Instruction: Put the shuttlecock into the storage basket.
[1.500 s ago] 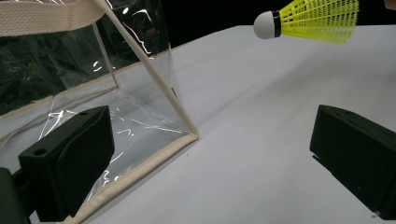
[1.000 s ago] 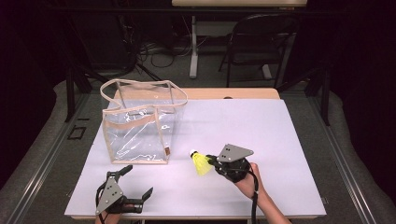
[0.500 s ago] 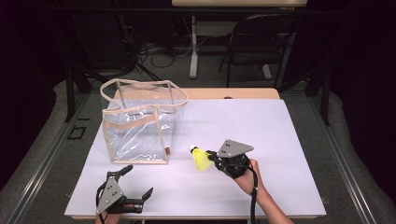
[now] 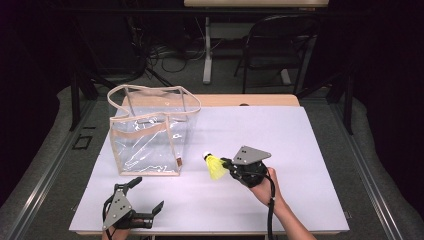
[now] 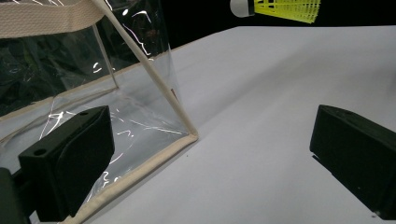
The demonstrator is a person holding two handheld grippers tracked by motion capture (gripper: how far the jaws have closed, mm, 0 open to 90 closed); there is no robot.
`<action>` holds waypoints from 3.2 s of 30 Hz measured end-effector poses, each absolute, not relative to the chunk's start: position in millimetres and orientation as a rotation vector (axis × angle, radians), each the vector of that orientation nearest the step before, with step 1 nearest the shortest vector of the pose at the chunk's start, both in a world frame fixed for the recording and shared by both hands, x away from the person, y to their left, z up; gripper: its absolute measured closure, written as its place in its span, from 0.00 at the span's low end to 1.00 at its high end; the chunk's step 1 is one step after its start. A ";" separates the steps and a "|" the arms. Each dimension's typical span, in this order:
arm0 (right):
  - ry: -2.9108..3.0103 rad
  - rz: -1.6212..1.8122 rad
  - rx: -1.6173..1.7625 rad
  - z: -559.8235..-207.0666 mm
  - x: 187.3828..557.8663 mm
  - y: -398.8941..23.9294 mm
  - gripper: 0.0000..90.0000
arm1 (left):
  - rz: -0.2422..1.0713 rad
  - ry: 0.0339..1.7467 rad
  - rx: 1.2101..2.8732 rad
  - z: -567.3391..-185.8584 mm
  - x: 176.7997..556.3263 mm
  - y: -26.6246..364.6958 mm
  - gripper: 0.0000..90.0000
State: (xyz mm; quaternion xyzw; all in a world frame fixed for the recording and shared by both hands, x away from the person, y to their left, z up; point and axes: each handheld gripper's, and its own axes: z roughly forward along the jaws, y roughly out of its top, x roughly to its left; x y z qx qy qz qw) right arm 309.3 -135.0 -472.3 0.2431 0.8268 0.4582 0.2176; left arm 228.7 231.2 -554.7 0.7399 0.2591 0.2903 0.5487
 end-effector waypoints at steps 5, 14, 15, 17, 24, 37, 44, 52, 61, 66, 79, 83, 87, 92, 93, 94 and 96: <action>2.286 1.266 0.669 -470.1 311.9 -134.5 0.99 | 0.689 0.612 1.753 -554.6 228.7 231.2 0.00; 2.276 1.266 0.677 -465.5 316.7 -133.9 0.99 | 0.692 0.612 1.750 -554.5 228.3 231.4 0.00; 2.274 1.267 0.677 -465.0 317.3 -134.0 0.99 | 0.693 0.612 1.749 -554.5 228.2 231.3 0.00; 2.272 1.268 0.682 -464.1 318.3 -134.0 0.99 | 0.693 0.612 1.749 -554.5 228.2 231.3 0.00; 2.261 1.268 0.689 -460.4 322.1 -135.1 0.99 | 0.694 0.612 1.749 -554.5 228.2 231.4 0.00; 2.244 1.276 0.704 -452.9 327.5 -136.0 0.99 | 0.696 0.612 1.749 -554.4 228.0 231.4 0.00; 2.230 1.281 0.708 -447.7 330.6 -136.6 0.99 | 0.695 0.611 1.749 -554.5 228.1 231.1 0.00; 2.222 1.282 0.712 -441.6 334.2 -137.0 0.99 | 0.694 0.611 1.749 -554.6 228.2 230.6 0.00; 2.221 1.280 0.719 -438.3 339.8 -136.2 0.99 | 0.693 0.611 1.748 -554.7 228.2 230.4 0.00; 2.218 1.279 0.722 -434.7 343.0 -135.7 0.99 | 0.693 0.611 1.750 -554.7 228.4 230.5 0.00; 2.203 1.285 0.727 -425.1 349.9 -133.5 0.99 | 0.693 0.612 1.748 -554.7 228.3 230.6 0.00; 2.201 1.287 0.730 -422.5 350.9 -133.1 0.99 | 0.693 0.612 1.748 -554.7 228.3 230.5 0.00; 2.197 1.290 0.729 -420.1 352.5 -133.0 0.99 | 0.694 0.611 1.749 -554.7 228.4 230.6 0.00; 2.195 1.289 0.730 -417.3 354.3 -132.6 0.99 | 0.694 0.612 1.751 -554.7 228.4 230.6 0.00; 2.194 1.291 0.732 -416.8 354.5 -132.4 0.99 | 0.694 0.612 1.751 -554.7 228.4 230.6 0.00; 2.193 1.292 0.732 -416.1 354.8 -132.3 0.99 | 0.694 0.613 1.752 -554.7 228.5 230.6 0.00; 2.193 1.293 0.728 -414.9 355.5 -132.4 0.99 | 0.693 0.613 1.752 -554.8 228.5 230.6 0.00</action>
